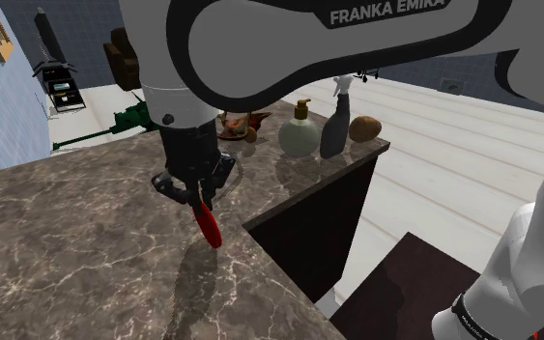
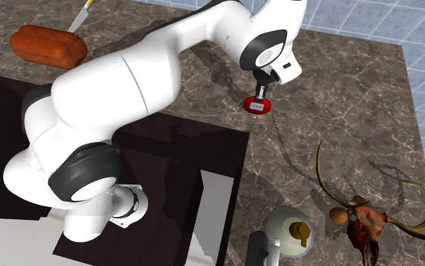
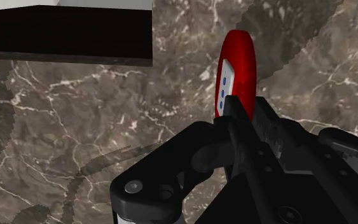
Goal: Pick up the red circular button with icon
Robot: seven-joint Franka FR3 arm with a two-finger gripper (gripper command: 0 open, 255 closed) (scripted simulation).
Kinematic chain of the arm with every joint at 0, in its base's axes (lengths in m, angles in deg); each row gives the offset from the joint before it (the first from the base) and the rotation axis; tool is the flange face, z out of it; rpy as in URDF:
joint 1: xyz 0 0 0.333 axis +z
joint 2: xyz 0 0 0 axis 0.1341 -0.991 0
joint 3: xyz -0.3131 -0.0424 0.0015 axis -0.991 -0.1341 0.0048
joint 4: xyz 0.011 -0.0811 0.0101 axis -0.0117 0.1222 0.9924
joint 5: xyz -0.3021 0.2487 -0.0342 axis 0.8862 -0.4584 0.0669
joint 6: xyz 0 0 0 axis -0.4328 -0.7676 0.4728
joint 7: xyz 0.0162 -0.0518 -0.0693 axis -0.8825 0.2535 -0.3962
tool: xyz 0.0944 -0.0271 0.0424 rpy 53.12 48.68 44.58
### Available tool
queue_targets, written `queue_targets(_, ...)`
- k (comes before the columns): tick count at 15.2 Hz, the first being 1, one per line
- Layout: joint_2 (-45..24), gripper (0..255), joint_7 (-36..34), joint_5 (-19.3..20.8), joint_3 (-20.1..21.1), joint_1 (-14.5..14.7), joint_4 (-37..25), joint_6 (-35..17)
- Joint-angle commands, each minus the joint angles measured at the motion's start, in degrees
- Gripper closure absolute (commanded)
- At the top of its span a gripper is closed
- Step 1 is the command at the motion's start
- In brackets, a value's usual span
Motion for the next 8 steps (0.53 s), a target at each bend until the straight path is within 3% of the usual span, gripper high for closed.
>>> queue_targets(1,0.0,255,0.0,0.0,0.0,0.0,0.0,0.0)
queue_targets(8,0.0,255,0.0,0.0,0.1,0.1,-1.5,1.5)
